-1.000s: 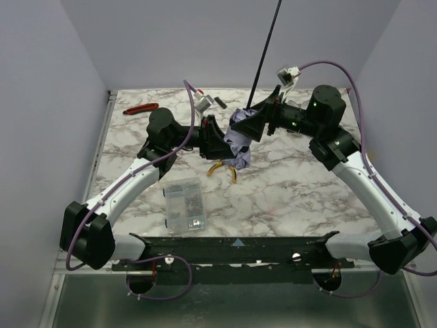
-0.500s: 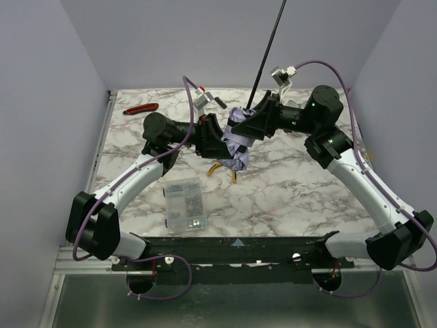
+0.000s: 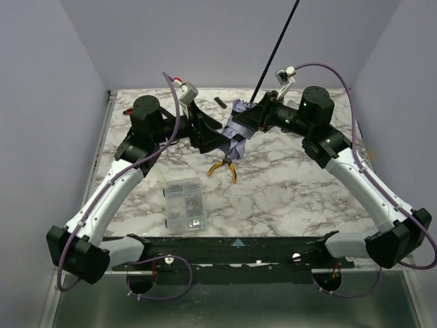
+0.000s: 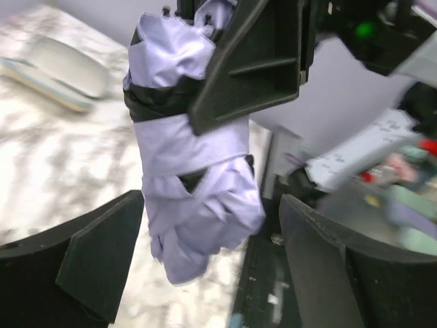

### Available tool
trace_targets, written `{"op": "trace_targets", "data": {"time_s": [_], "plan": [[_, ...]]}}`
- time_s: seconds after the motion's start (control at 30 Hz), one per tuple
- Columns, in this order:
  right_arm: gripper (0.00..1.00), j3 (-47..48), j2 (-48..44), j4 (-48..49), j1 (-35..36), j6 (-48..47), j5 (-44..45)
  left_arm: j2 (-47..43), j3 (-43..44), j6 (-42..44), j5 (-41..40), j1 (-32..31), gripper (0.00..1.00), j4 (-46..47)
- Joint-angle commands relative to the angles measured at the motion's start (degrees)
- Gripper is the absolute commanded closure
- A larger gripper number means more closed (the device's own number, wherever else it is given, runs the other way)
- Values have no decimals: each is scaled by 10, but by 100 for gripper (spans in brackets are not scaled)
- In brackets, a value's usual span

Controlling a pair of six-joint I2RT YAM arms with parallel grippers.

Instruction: Open the umbrella

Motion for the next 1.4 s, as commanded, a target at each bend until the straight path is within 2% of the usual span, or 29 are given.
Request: {"op": "trace_targets", "data": {"time_s": [0.0,0.03,0.1,0.23,0.33,0.67,0.77,0.83,0.87,0.9,0.93,0.97,1.03,1.1,1.17,1.27,1.37], "plan": [[100,1,-10,-55,2,-14,201,-61,21,231,-283,-39,17,-160],[100,-3,-10,-60,2,-8,226,-66,21,250,-328,-55,15,-155],[100,-13,-11,-61,2,6,250,-69,19,295,-377,-93,2,-139],[100,-13,-1,-92,2,59,308,-41,35,352,-479,-161,1,-144],[100,-6,5,-107,2,100,312,-9,45,361,-533,-196,1,-145],[100,13,15,-113,2,154,263,87,79,400,-558,-234,2,-158],[100,14,17,-110,2,156,250,107,93,414,-569,-235,14,-172],[99,12,17,-107,2,156,246,107,89,421,-534,-233,35,-172],[96,11,16,-107,2,154,246,104,84,423,-517,-233,44,-168],[87,11,16,-107,2,151,249,96,78,421,-497,-233,53,-162],[70,9,14,-106,2,147,252,90,70,418,-478,-233,59,-154],[58,7,13,-104,2,139,253,82,64,414,-455,-233,64,-147],[37,5,9,-97,2,121,257,73,61,393,-415,-231,75,-143],[26,6,6,-94,1,113,262,70,67,357,-370,-221,86,-146],[21,4,4,-84,-3,105,255,67,73,315,-340,-210,97,-144],[13,0,-2,-62,-4,76,232,61,73,252,-309,-188,100,-127],[12,-14,-14,-39,-5,64,239,50,54,190,-267,-160,100,-82]]}}
